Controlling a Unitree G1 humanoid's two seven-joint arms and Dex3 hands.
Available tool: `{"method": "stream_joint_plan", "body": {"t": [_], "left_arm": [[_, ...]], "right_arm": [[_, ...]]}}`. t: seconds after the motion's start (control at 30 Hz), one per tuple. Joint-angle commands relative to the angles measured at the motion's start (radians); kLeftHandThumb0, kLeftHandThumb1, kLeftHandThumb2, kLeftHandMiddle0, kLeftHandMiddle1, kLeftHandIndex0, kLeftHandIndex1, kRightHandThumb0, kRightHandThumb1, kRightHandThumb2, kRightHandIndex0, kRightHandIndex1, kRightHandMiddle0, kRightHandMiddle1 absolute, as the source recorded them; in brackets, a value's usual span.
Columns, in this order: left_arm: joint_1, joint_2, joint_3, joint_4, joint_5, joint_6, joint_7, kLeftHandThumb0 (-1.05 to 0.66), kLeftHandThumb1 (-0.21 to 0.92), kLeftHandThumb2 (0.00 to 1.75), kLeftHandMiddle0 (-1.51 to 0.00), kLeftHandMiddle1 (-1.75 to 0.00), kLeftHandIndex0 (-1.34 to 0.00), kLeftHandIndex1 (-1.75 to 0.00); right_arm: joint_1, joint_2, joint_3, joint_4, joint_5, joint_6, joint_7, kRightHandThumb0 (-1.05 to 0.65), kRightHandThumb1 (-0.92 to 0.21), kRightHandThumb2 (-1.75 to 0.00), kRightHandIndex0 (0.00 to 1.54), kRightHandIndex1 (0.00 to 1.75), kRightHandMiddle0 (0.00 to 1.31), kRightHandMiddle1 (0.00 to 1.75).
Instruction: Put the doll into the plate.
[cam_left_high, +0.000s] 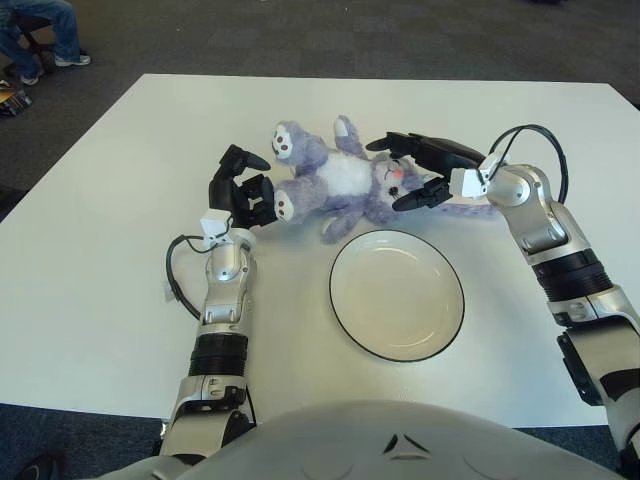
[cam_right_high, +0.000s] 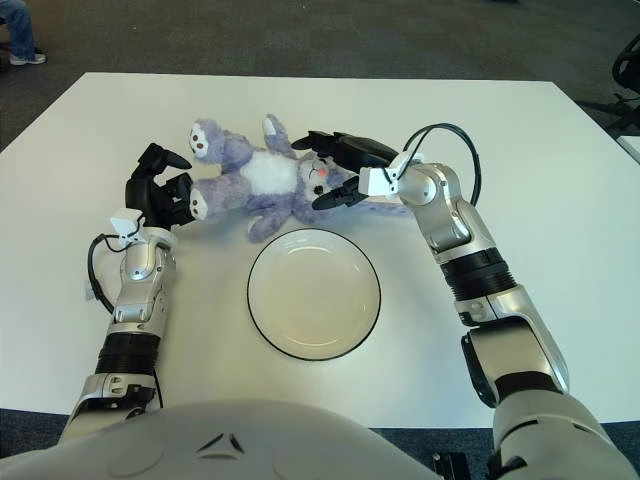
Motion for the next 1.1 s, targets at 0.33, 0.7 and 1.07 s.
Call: {"method": "stream_joint_plan", "body": {"t": [0.33,0.7,1.07], "left_arm": [[0.06,-0.031,-0.006,0.041,-0.012,-0.019,-0.002,-0.47,0.35,1.27,-1.3,-1.75,-0.58,-1.75],[0.062,-0.034,-0.003,0.042,-0.019,-0.029,0.0,-0.45,0.39,1.22,-1.3,-1.75,-0.55,-1.75],[0.063,-0.035,-0.002,0.044,-0.019,-0.036,0.002,-0.45,0.39,1.22,-1.29,-1.75,-0.55,-1.75]], "right_arm": [[0.002,0.017,0.042,0.045,-0.06,0.023,-0.013,-1.04,-0.92,-0.44,0.01,0.55,0.0,0.29],[-0.023,0.027,0.052,0.094,-0.095,0.01,-0.046,-1.02,-0.92,-0.42,0.02,0.57,0.0,0.3],[-0.054,0.026,0.055,0.127,-0.101,-0.006,-0.047,-1.03,-0.92,-0.4,0.0,0.81,0.0,0.35]]}}
